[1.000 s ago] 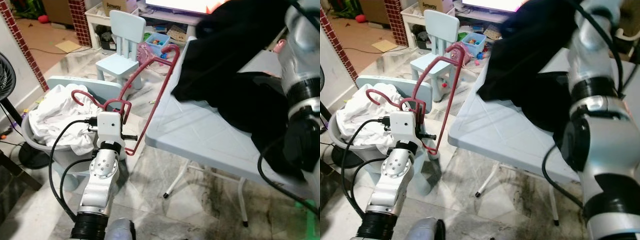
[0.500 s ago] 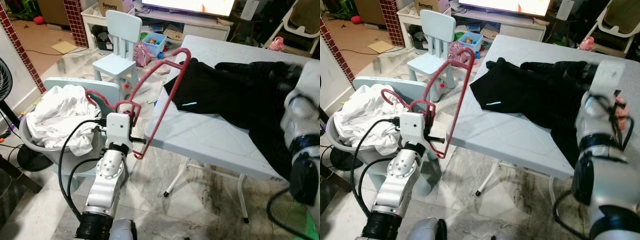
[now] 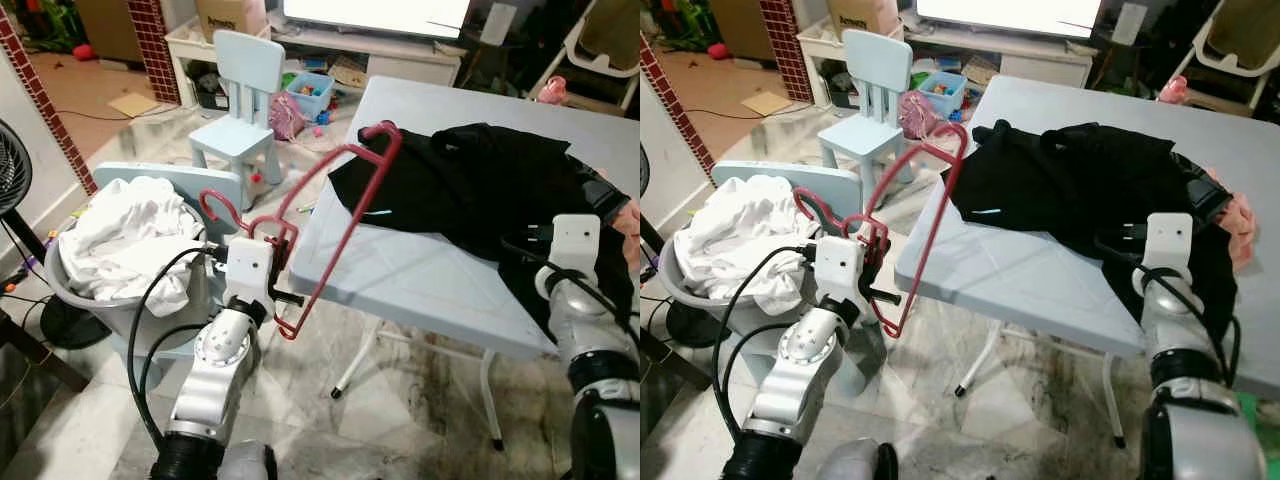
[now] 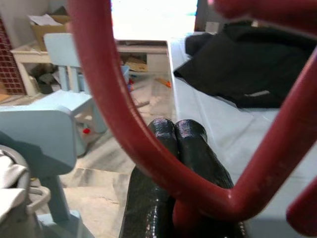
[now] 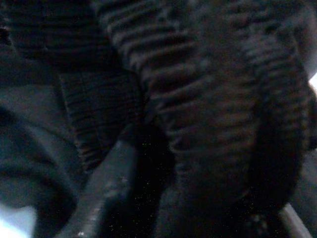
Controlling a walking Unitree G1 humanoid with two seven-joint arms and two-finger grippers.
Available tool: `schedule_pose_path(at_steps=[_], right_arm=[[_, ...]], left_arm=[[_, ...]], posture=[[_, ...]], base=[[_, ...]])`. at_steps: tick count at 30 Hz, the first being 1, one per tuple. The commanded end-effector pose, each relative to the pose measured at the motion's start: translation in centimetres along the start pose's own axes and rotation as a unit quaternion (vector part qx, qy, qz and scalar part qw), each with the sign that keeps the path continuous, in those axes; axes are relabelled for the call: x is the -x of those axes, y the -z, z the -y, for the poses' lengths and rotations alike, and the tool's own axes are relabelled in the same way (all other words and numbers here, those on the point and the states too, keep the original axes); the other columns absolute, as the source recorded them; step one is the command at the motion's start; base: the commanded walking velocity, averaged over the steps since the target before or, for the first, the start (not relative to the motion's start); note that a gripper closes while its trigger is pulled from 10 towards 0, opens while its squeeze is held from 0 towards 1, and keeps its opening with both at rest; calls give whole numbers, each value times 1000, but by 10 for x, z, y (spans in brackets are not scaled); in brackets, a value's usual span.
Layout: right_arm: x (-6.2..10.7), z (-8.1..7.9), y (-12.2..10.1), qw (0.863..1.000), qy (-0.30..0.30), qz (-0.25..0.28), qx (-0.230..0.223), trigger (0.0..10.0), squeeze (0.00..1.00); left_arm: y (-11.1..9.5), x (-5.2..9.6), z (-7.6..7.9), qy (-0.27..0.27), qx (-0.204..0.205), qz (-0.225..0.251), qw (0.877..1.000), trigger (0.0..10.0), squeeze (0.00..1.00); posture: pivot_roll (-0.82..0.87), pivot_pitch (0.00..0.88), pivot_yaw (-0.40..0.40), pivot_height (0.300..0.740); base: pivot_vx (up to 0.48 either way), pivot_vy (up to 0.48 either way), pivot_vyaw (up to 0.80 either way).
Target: Hang hanger
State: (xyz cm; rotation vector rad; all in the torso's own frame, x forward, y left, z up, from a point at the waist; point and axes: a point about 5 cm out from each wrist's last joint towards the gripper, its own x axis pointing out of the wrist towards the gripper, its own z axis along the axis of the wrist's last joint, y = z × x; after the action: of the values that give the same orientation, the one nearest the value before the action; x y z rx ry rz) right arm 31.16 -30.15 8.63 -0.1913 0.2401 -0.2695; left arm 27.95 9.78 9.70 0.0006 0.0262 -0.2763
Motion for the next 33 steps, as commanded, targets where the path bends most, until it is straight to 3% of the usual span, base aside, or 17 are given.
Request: schedule_pose_path(at_steps=[1,6,8,11,15,17,21,22,23,24,25,27,28,33], right_arm=[[2,2,-3,1000,3,10,-9,10000,1000],[19,6,-14,992,45,100,-65,10000,1000],[22,11,-24,988,70,128,-58,10000,1000],[20,22,-34,986,103,133,-11,10000,1000],[21,32,-39,983,128,129,-27,10000,1000],[24,32,-46,980,125,155,-24,10000,1000],[28,17,-53,980,85,179,-9,10000,1000],[29,1,-46,987,26,160,-19,10000,1000],[29,1,-46,987,26,160,-19,10000,1000],[33,-17,-31,992,-53,116,-19,10000,1000],[36,-25,-22,991,-95,94,-19,10000,1000],[39,-31,-17,988,-130,81,-20,10000,1000],[45,-38,-12,982,-175,66,-7,10000,1000],[53,-42,-11,962,-251,71,87,10000,1000]], left_arm=[[-5,-4,-1,-3,-1,9,1000,10000,0],[-3,-7,3,-3,-15,2,1000,10000,0],[-3,-7,3,-2,-16,0,1000,10000,0],[-3,-8,3,-3,-19,-1,1000,10000,0],[-3,-8,2,-7,-22,1,1000,10000,0],[-2,-7,0,-12,-22,-1,1000,10000,0],[1,-6,0,-19,-10,-12,1000,10000,0],[3,-5,3,-10,-12,-16,1000,10000,0],[3,-5,3,-10,-12,-16,1000,10000,0],[5,-4,6,-2,-14,-18,1000,10000,0],[5,-4,6,0,-14,-19,1000,10000,0],[5,-4,6,1,-15,-19,1000,10000,0],[5,-5,6,0,-16,-21,1000,10000,0],[6,-6,4,2,-19,-25,1000,10000,0]], posture=[[3,0,3,740],[-14,0,15,740],[-19,0,19,740],[-20,0,18,740],[-17,0,14,740],[-17,0,14,740],[-20,0,15,740],[-20,0,15,740],[-20,0,15,740],[-24,0,17,740],[-24,0,17,740],[-24,0,17,740],[-27,0,20,740],[-32,0,24,740]], base=[[0,0,0],[0,0,0],[0,0,0],[0,0,0],[0,0,0],[0,0,0],[0,0,0],[0,0,0],[0,0,0],[0,0,0],[0,0,0],[0,0,0],[0,0,0],[0,0,0]])
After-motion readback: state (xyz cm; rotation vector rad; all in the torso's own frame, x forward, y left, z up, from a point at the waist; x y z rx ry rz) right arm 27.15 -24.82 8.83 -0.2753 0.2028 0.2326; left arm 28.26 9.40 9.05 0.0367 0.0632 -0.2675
